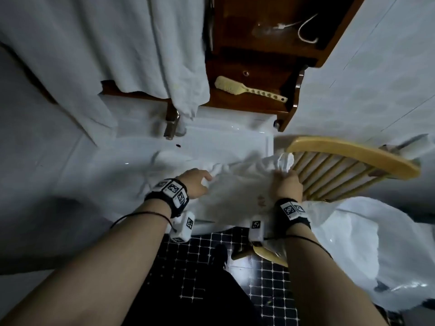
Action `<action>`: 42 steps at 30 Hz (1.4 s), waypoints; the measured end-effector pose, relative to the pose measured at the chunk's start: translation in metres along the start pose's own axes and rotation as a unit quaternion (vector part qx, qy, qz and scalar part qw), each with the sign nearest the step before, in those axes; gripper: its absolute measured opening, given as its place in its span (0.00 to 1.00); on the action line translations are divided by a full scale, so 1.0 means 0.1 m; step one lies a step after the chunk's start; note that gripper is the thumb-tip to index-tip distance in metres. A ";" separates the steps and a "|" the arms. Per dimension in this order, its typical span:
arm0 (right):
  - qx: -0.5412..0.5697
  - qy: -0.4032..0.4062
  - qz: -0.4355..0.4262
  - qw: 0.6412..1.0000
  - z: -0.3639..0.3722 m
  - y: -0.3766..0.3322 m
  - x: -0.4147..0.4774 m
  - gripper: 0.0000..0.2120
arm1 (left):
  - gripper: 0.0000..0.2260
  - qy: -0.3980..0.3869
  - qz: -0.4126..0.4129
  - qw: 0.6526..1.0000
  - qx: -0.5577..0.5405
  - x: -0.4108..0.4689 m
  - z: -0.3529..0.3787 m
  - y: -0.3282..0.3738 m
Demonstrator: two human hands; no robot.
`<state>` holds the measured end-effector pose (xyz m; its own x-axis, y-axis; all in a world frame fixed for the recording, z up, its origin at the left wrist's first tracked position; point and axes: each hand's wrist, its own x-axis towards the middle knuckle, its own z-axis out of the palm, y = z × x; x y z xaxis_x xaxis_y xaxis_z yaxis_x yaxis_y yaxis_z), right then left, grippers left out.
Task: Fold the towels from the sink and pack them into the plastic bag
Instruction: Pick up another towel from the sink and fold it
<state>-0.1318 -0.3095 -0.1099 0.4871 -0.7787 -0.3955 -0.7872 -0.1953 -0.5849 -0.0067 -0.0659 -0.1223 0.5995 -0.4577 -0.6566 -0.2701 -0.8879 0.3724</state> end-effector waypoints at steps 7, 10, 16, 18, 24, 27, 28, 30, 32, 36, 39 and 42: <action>0.019 -0.005 -0.023 1.000 -0.02 0.21 0.17 0.21 | 0.32 -0.073 0.112 0.987 -0.088 0.33 0.48 0.47; 0.008 -0.053 -0.040 0.998 -0.07 0.23 0.18 0.14 | 0.21 -0.106 0.149 0.982 -0.054 0.61 0.73 0.57; -0.096 -0.249 -0.060 0.962 0.01 0.23 0.20 0.32 | 0.19 -0.108 0.135 0.984 -0.033 0.57 0.65 0.89; -0.046 -0.258 -0.071 0.962 0.07 0.23 0.18 0.31 | 0.13 -0.127 0.121 0.982 -0.069 0.60 0.65 0.82; 0.032 -0.271 -0.135 0.953 0.33 0.01 0.06 0.38 | 0.11 -0.167 -0.041 0.915 -0.366 0.47 0.55 0.51; 0.033 -0.286 -0.157 0.945 0.55 -0.14 -0.05 0.40 | 0.19 -0.086 -0.086 0.925 -0.359 0.48 0.41 0.04; 0.031 -0.290 -0.151 0.944 0.68 -0.20 -0.07 0.40 | 0.22 -0.049 -0.096 0.921 -0.374 0.51 0.37 -0.14; 0.041 -0.332 -0.108 0.936 0.91 -0.30 -0.12 0.44 | 0.28 0.030 -0.108 0.914 -0.389 0.54 0.26 -0.40; 0.017 -0.380 -0.074 0.922 1.19 -0.28 -0.11 0.40 | 0.24 0.080 -0.087 0.931 -0.347 0.55 0.21 -0.59; -0.047 -0.240 -0.104 0.964 1.42 -0.12 -0.10 0.22 | 0.14 0.077 0.051 0.975 -0.200 0.59 0.16 -0.62; -0.028 -0.107 -0.051 0.993 1.34 0.00 -0.17 0.24 | 0.18 -0.023 0.077 0.980 -0.181 0.66 0.29 -0.52; -0.054 -0.156 0.012 0.986 1.41 0.15 -0.19 0.30 | 0.23 -0.113 0.062 0.982 -0.139 0.67 0.47 -0.40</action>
<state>-0.1000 -0.2130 -0.2114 0.5476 -0.5649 -0.6172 -0.8271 -0.2543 -0.5012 0.0093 -0.0630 -0.2125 0.3842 -0.5873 -0.7124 -0.0949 -0.7927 0.6022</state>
